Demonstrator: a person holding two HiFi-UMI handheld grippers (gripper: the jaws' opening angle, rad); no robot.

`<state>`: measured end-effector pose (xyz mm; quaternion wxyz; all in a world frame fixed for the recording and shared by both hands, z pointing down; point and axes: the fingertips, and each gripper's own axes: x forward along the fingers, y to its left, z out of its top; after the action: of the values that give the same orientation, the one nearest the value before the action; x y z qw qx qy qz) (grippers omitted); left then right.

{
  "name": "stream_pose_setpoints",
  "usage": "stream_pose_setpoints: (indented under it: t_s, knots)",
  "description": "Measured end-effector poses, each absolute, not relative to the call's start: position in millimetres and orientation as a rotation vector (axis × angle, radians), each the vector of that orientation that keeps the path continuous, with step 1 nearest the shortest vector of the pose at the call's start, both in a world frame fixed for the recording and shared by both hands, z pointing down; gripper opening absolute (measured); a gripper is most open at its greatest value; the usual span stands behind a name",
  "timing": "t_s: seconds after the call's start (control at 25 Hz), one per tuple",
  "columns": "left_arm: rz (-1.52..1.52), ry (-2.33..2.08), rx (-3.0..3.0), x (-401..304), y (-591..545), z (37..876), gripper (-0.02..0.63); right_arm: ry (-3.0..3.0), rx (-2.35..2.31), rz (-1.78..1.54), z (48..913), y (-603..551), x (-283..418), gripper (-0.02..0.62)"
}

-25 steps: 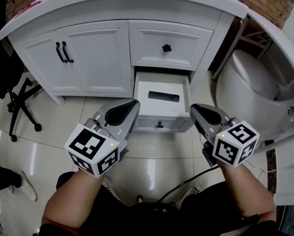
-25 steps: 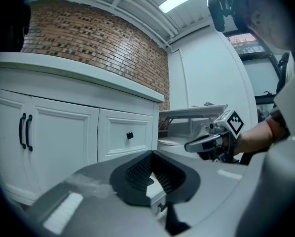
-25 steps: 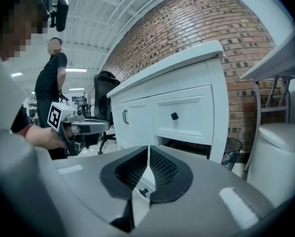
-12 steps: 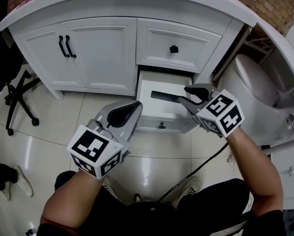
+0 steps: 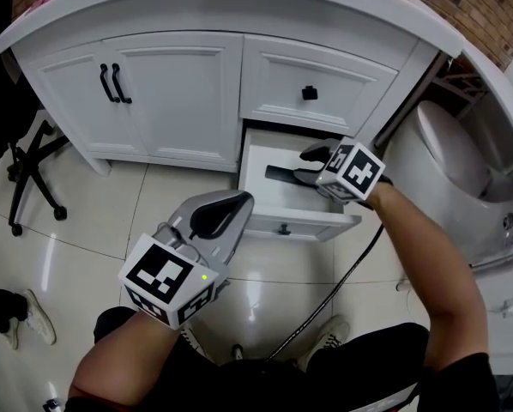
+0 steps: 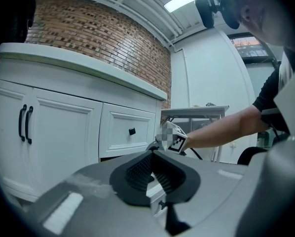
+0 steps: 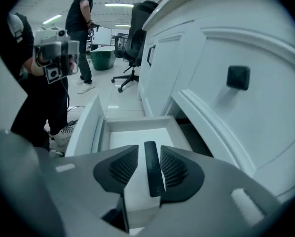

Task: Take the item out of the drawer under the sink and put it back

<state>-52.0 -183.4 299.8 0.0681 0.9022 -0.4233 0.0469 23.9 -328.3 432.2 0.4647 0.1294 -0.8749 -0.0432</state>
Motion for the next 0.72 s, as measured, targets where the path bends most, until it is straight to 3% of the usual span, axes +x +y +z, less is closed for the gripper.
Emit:
stream_pose_setpoints:
  t_s: [0.52, 0.72]
  knots:
    - [0.162, -1.291, 2.686, -55.0, -191.8, 305.7, 0.006, -2.043, 0.141, 0.086, 519.3, -356.6, 14.2, 0.219]
    - [0.160, -1.284, 2.672, -57.5, -192.0, 308.2, 0.006, -2.031, 0.142, 0.097, 532.2, -362.7, 14.5, 0.221]
